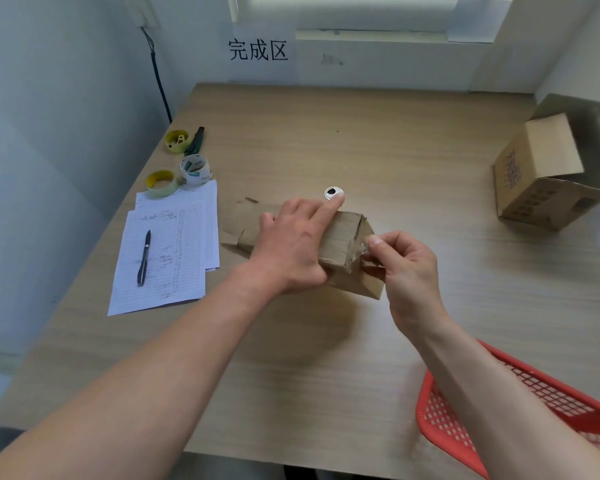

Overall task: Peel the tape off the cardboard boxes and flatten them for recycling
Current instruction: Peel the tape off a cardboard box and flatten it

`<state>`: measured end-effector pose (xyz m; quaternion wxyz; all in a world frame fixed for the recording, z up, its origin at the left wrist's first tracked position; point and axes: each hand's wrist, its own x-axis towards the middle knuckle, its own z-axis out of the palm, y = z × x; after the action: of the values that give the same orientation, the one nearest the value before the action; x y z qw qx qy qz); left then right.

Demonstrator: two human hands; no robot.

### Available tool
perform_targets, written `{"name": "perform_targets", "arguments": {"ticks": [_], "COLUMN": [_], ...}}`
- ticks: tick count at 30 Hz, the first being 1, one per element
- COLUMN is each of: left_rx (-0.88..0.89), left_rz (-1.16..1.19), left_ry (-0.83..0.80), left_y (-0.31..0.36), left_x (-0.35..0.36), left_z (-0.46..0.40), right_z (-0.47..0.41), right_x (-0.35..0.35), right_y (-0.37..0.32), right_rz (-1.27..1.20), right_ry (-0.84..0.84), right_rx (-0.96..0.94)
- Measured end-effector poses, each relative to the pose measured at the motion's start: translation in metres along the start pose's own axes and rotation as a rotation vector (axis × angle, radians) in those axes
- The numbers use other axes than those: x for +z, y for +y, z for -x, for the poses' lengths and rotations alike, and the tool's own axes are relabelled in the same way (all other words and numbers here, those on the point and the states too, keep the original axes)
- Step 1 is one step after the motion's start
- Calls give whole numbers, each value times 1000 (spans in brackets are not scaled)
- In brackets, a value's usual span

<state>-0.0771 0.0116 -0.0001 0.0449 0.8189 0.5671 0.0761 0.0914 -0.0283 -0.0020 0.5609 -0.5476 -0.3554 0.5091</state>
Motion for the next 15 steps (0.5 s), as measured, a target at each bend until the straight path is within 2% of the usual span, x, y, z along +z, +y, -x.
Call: {"name": "perform_targets", "arguments": {"ticks": [7, 10, 15], "left_rx": [-188, -257, -332], "left_rz": [534, 640, 680], "left_ry": [196, 265, 308], "left_y": [-3, -3, 4], "left_x": [5, 13, 21], "left_z": [2, 5, 10], "right_z": [-14, -18, -21], "right_x": [11, 16, 19], "right_y": [-25, -30, -32], "right_rz": [45, 57, 88], "right_ry": [-61, -69, -57], "right_rx": [-48, -75, -102]}}
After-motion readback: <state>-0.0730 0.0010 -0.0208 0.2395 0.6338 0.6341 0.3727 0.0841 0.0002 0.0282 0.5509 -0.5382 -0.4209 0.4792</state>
